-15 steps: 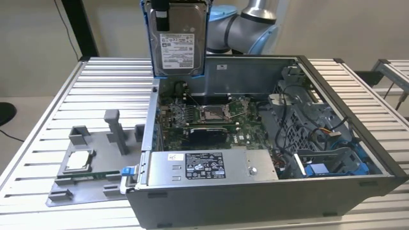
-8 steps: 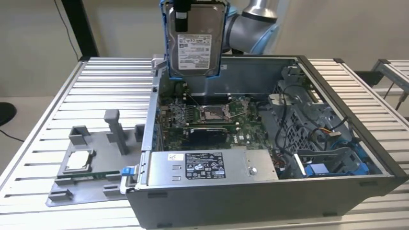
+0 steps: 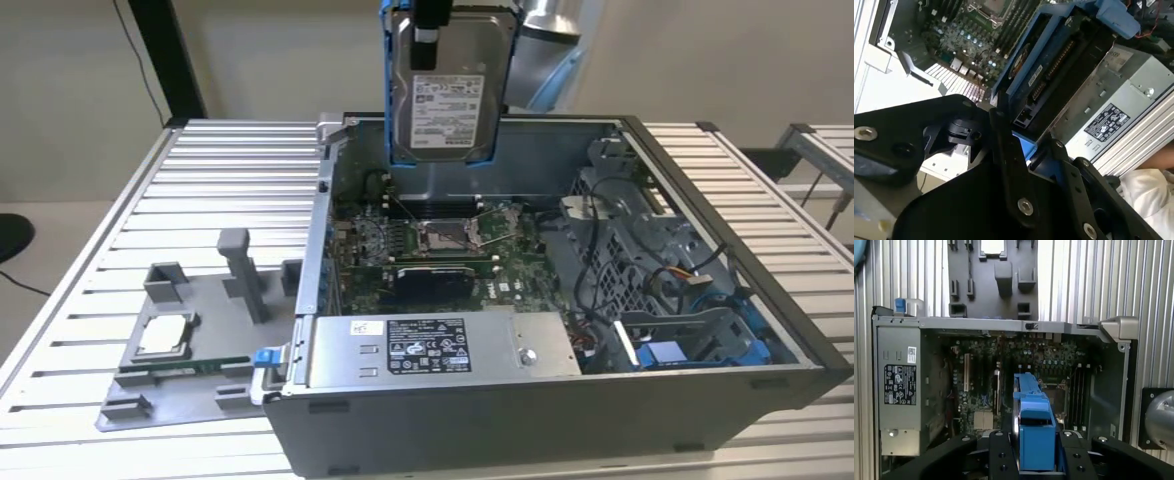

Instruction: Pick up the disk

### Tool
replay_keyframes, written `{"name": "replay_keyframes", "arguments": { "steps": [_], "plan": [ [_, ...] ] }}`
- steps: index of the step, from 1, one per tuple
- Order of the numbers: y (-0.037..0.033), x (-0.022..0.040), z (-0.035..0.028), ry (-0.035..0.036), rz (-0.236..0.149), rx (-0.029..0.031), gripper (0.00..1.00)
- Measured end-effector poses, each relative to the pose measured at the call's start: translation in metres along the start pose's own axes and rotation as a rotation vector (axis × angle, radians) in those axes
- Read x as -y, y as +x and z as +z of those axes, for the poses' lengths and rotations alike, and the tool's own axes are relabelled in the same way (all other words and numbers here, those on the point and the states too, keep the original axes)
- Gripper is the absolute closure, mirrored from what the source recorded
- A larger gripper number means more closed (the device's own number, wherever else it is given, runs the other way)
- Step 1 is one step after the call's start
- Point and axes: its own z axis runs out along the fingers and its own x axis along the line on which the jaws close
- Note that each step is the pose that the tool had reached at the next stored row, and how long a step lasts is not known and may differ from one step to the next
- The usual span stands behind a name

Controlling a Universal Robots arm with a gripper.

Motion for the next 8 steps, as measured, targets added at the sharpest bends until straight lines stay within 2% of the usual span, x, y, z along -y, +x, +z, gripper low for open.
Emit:
{"name": "replay_keyframes", "arguments": {
  "steps": [8],
  "plan": [
    [0.0086,0.0275,-0.0003,0.0001,0.0,0.0001,1.0]
  ]
}}
